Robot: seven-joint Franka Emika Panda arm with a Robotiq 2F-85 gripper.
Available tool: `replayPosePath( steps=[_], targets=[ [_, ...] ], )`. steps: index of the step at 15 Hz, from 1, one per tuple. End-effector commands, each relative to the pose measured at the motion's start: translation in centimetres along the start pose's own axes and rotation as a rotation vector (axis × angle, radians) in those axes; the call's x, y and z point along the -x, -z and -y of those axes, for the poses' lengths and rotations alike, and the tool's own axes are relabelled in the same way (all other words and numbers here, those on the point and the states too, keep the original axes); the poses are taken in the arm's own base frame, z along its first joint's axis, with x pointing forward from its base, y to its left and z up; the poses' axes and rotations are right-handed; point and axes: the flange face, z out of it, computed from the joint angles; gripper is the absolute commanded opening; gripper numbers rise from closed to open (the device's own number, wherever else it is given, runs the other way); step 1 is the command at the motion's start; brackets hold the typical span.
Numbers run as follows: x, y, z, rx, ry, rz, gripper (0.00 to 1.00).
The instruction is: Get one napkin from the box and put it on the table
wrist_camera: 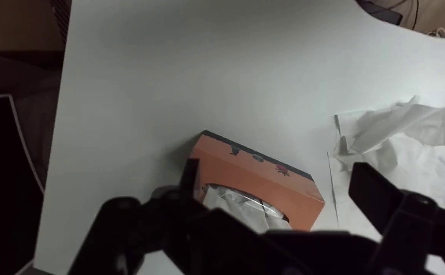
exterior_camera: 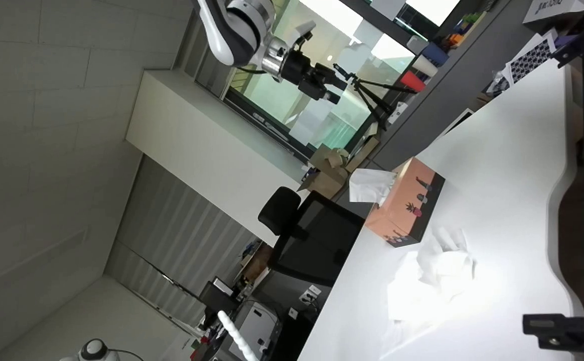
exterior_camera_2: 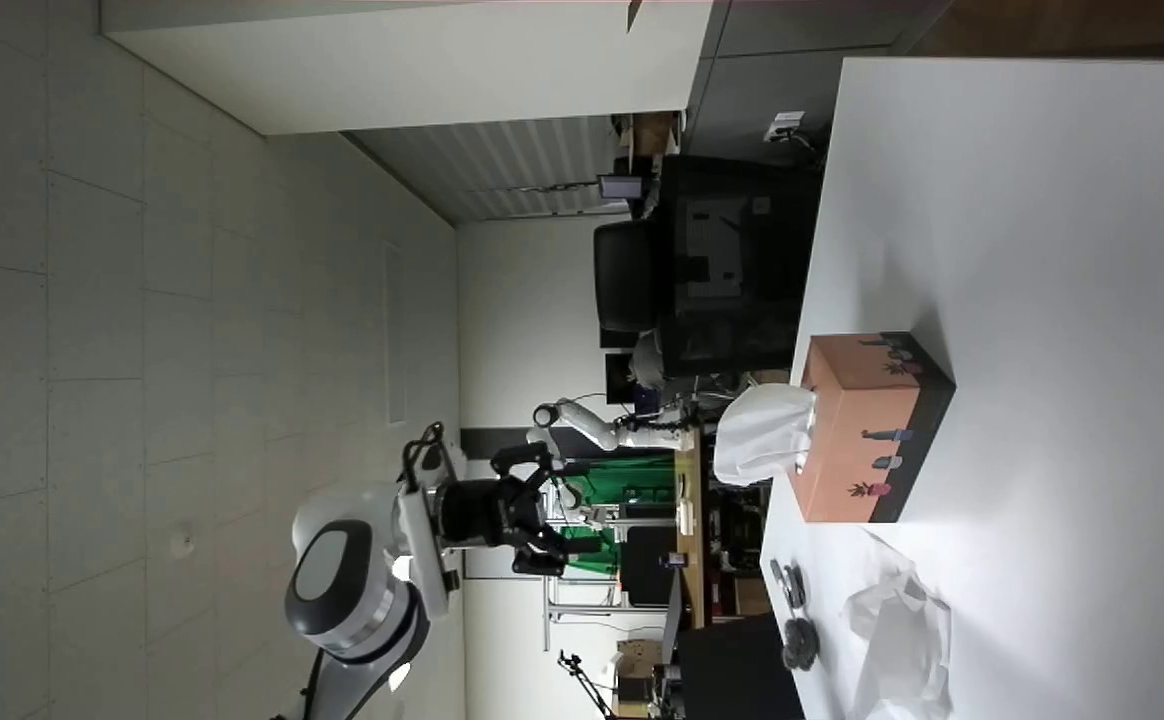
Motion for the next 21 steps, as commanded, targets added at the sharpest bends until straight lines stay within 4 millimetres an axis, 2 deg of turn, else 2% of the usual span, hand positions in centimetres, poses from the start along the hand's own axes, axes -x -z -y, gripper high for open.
replayPosePath(
  steps=[1, 5, 9, 10, 13, 21],
  targets=[
    [-4.7, -3.8, -2.5, -0.003, 0.207, 0.028, 1.0],
    [-9.3, -7.7, -3.3, -0.005, 0.447, 0.078, 1.0],
    [-12.7, -9.5, -2.5, -0.069, 0.682, 0.081, 1.0],
    [-11.2, -9.8, -2.0, -0.037, 0.6, 0.082, 1.0],
    [-12.6, -10.3, -1.7, -0.057, 0.67, 0.088, 1.0],
    [-12.6, -10.1, -2.0, -0.063, 0.68, 0.084, 1.0]
  ],
)
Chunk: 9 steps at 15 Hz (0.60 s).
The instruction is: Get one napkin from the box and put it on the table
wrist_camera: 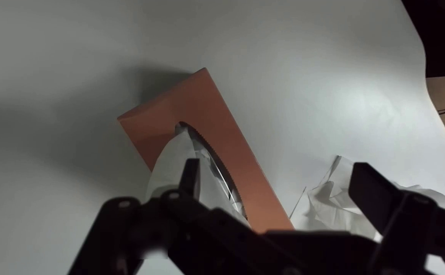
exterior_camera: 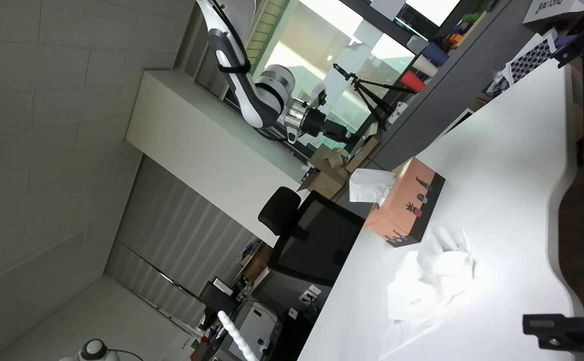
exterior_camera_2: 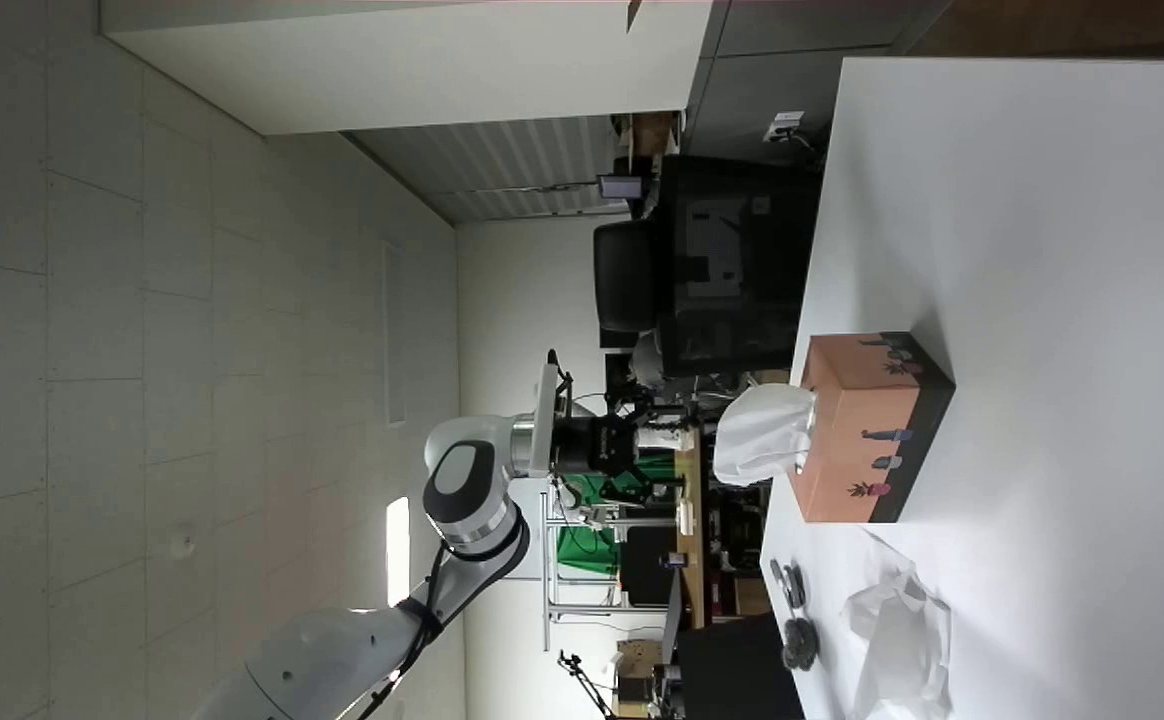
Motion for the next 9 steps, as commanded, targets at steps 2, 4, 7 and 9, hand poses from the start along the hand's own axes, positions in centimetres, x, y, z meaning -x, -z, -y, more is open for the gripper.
replayPosePath(
  steps=[2, 4, 7, 9],
  targets=[
    [-0.2, 0.1, 0.2, 0.008, 0.053, -0.005, 1.0],
    [-1.3, 0.0, 0.6, 0.05, 0.198, 0.03, 1.0],
    [-3.6, -0.4, 1.4, 0.102, 0.363, 0.05, 1.0],
    [-5.3, -1.0, 2.1, 0.134, 0.47, 0.074, 1.0]
  ],
)
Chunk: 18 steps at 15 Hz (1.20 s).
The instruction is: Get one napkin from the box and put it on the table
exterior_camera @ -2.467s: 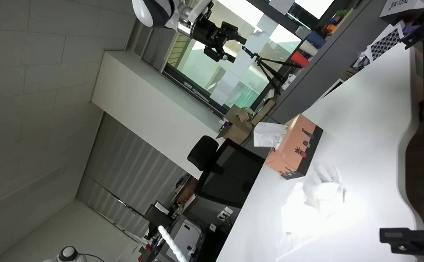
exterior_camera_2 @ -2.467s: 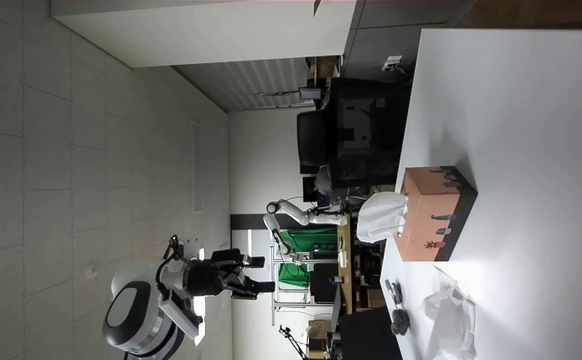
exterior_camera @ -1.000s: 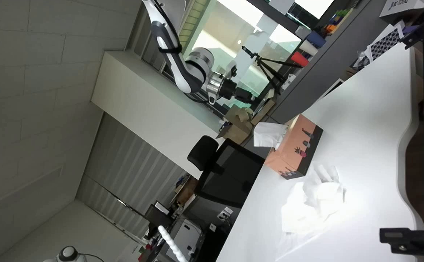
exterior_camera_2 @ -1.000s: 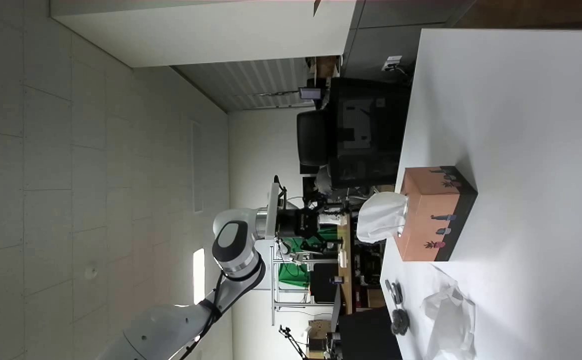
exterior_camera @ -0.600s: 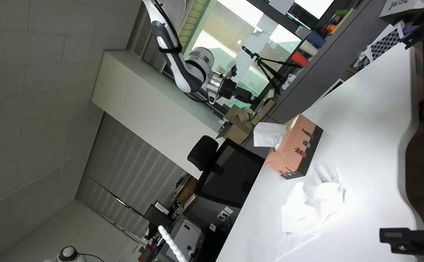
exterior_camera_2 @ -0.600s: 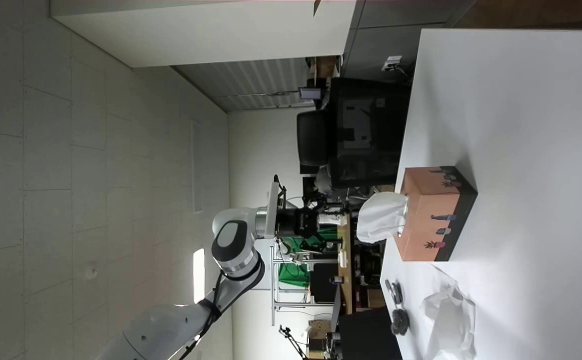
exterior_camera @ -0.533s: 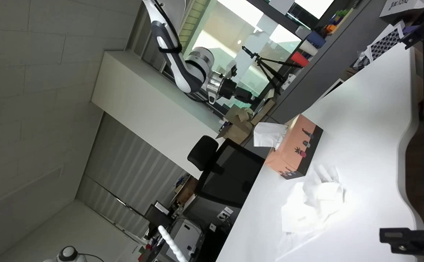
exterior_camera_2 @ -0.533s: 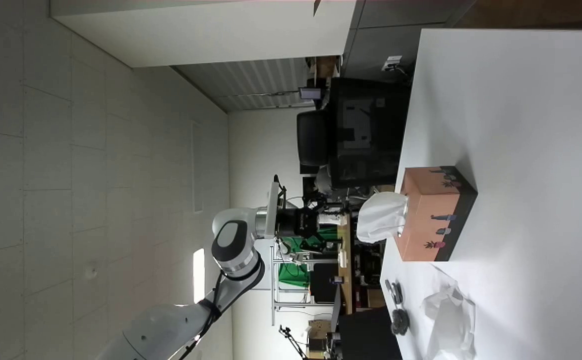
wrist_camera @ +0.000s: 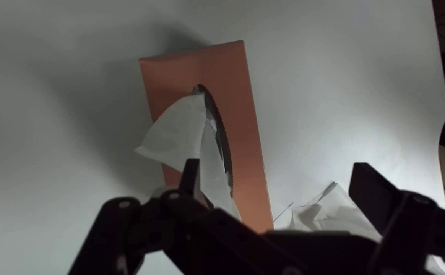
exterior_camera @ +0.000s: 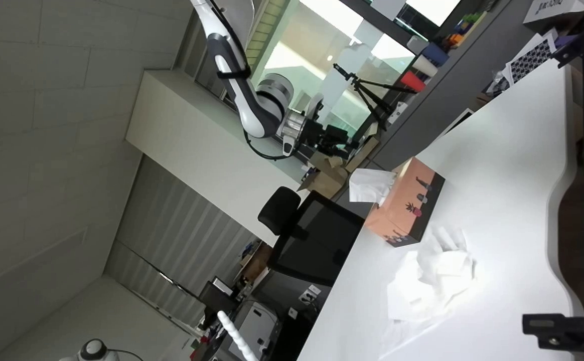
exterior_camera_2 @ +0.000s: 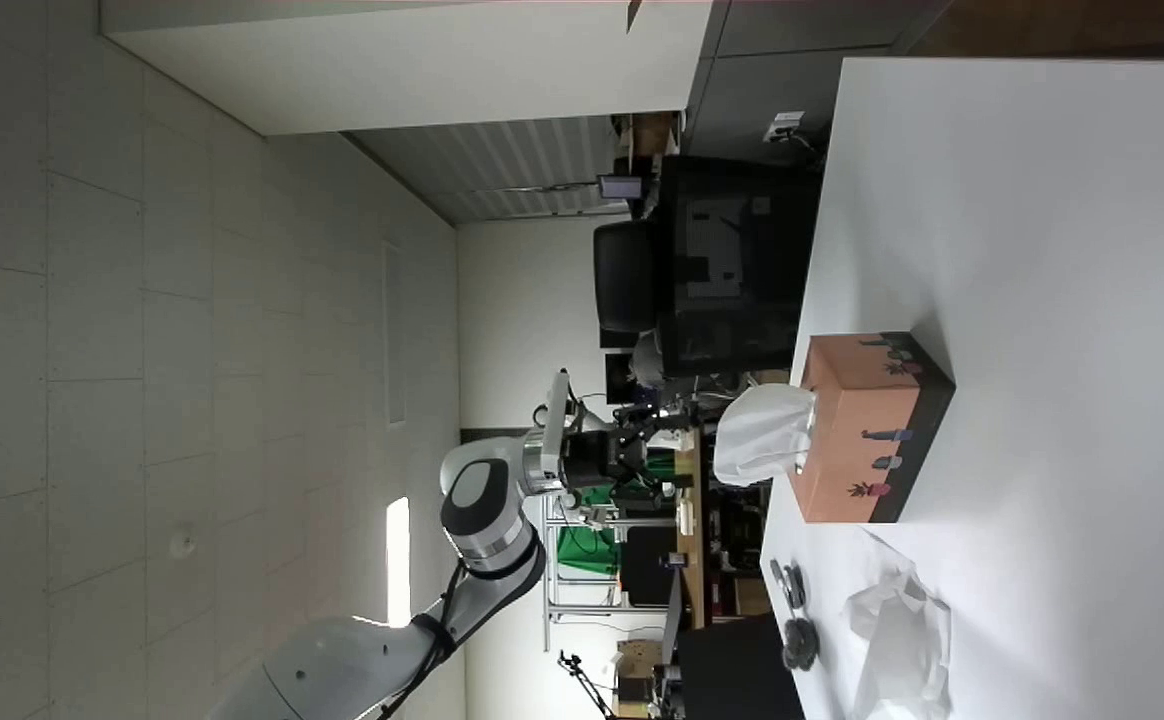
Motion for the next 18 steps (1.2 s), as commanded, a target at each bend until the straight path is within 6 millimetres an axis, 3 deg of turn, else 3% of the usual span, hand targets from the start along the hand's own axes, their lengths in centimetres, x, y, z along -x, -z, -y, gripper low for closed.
replayPosePath(
  steps=[1, 8, 9, 10, 14, 18],
  targets=[
    [-2.9, -0.6, 0.5, 0.066, 0.189, 0.038, 1.0],
    [-8.4, -3.6, -0.3, 0.255, 0.538, 0.096, 1.0],
    [-8.9, -4.2, -0.4, 0.251, 0.559, 0.1, 0.75],
    [-9.1, -4.9, -0.4, 0.238, 0.575, 0.102, 0.74],
    [-9.5, -6.4, -0.5, 0.185, 0.57, 0.118, 0.45],
    [-9.0, -5.9, -0.4, 0.162, 0.528, 0.157, 0.17]
  ],
)
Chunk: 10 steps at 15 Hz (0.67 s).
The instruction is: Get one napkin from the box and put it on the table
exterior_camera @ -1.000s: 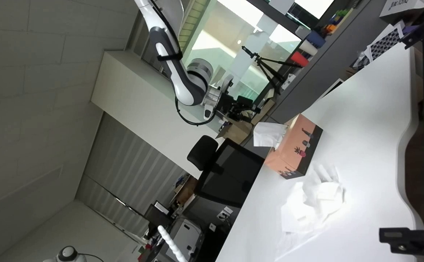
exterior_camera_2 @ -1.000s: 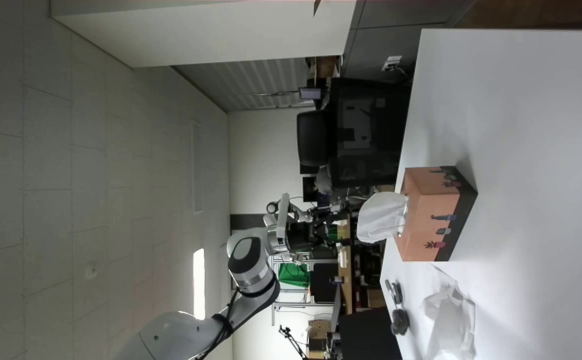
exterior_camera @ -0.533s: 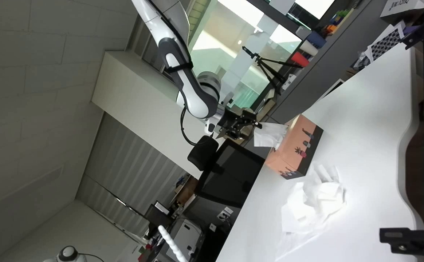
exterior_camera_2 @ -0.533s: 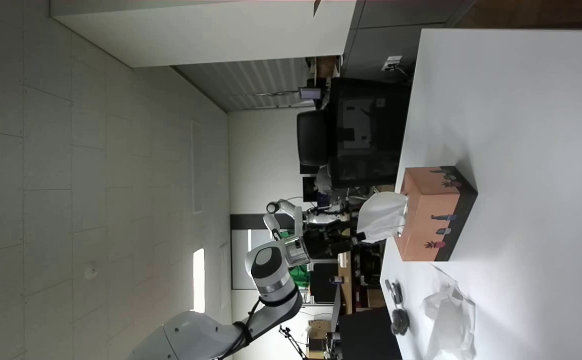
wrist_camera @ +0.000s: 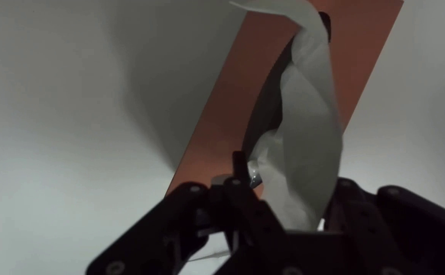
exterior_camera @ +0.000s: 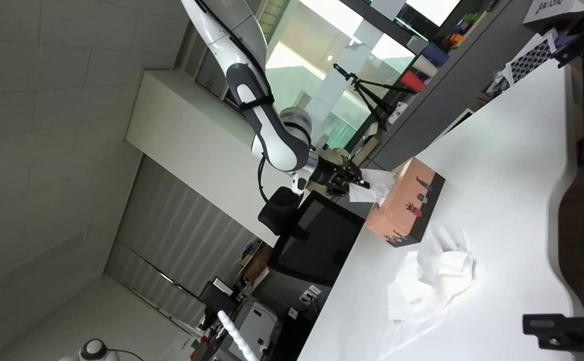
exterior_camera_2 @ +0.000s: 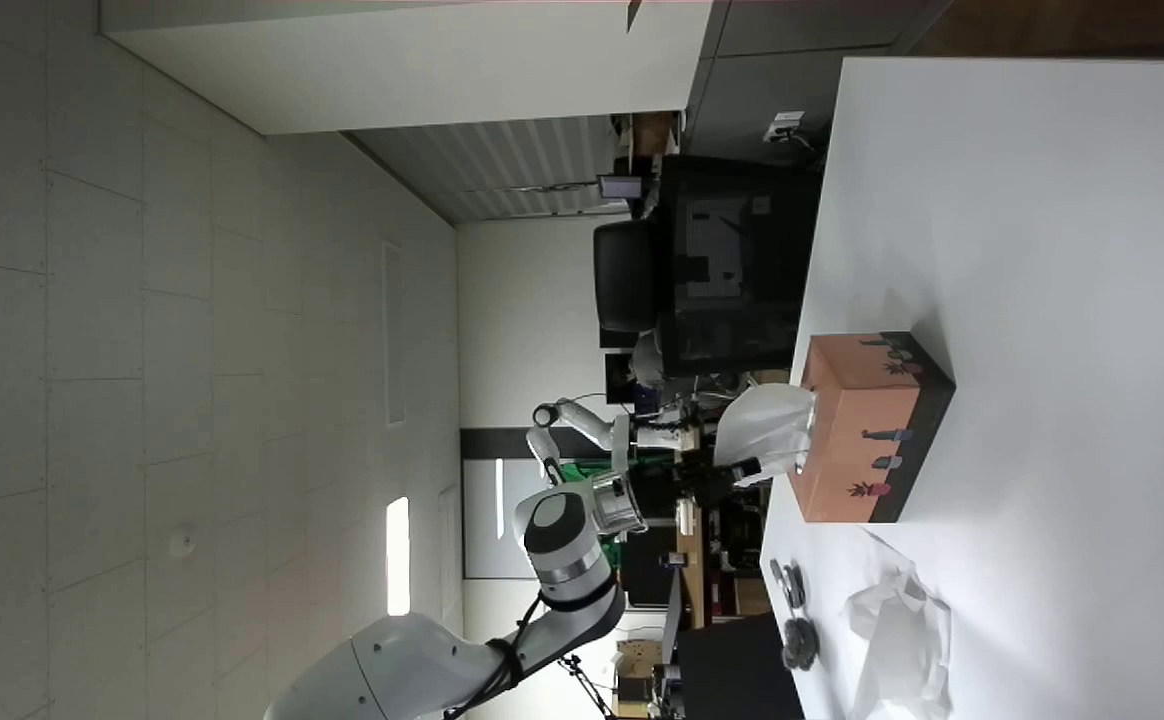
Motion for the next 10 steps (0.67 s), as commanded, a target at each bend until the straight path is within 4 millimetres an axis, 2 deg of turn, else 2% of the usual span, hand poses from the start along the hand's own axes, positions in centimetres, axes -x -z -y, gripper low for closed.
replayPosePath(
  steps=[1, 2, 3, 7, 10],
  targets=[
    [0.9, 1.2, -0.3, -0.03, -0.033, 0.059, 0.11],
    [1.1, 1.4, -0.2, -0.039, -0.039, 0.066, 0.03],
    [1.2, 1.7, -0.1, -0.051, -0.042, 0.07, 0.01],
    [1.3, 3.7, 1.0, -0.112, -0.036, 0.079, 0.0],
    [1.5, 6.2, 1.8, -0.145, -0.036, 0.062, 0.0]
  ],
)
